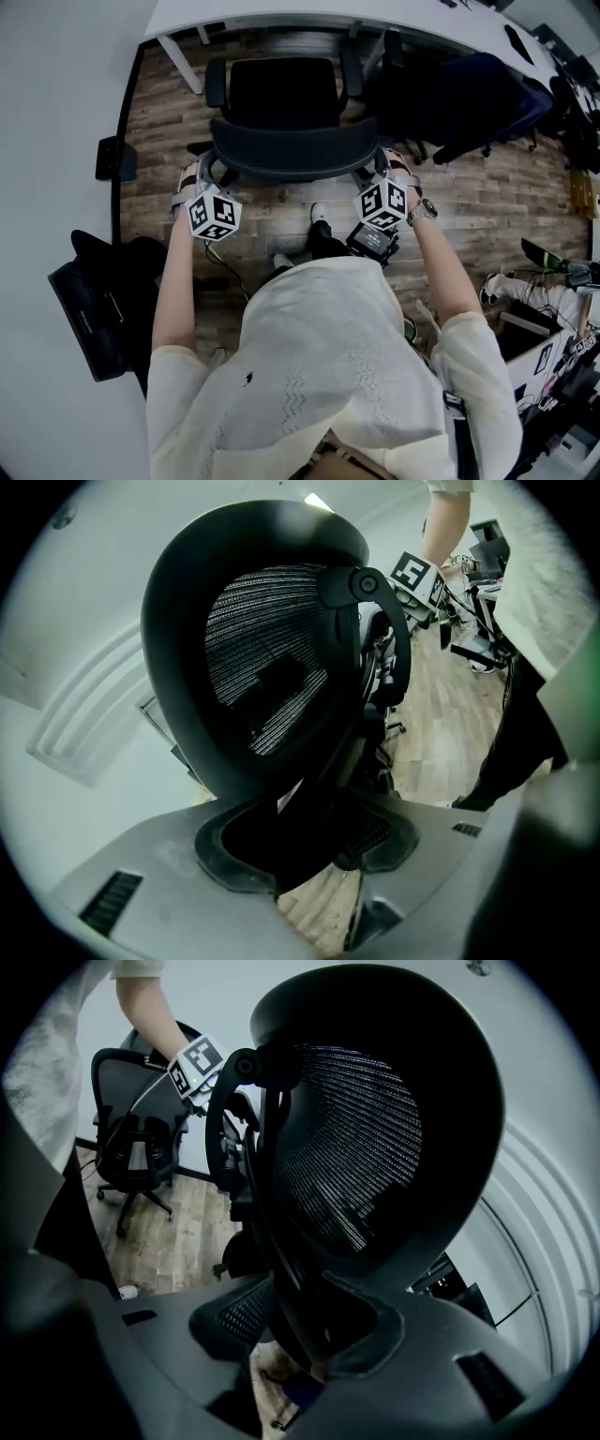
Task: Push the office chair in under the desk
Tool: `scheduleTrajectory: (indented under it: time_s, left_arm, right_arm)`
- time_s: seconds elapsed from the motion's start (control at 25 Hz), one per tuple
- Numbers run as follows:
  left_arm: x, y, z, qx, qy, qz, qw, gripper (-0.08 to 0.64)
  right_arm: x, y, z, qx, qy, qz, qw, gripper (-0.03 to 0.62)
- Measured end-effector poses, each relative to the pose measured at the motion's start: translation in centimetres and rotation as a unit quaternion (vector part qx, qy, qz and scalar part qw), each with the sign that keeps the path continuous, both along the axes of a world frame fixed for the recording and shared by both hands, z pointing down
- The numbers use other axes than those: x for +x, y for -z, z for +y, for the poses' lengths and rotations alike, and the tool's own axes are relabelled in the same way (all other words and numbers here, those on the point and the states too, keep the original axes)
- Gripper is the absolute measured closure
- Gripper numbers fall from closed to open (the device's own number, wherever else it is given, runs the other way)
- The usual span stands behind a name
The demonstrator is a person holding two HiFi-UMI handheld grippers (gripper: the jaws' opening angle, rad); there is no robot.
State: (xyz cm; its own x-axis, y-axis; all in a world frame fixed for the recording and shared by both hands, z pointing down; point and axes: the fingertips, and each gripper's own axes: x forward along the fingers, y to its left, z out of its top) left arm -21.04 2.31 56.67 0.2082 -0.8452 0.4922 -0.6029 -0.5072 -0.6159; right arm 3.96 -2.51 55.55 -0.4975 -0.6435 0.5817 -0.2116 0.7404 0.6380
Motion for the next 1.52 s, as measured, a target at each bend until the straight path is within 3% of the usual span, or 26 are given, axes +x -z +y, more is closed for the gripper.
scheduleTrajectory:
  time_s: [1.52]
  left_arm:
    - [-1.3, 0.1, -9.2, 0.02, -0.012, 0.008, 0.9997, 0.365]
  right_arm:
    - [-1.4, 0.2, -9.3, -0.003, -0.008, -0.011, 1.0, 0.433]
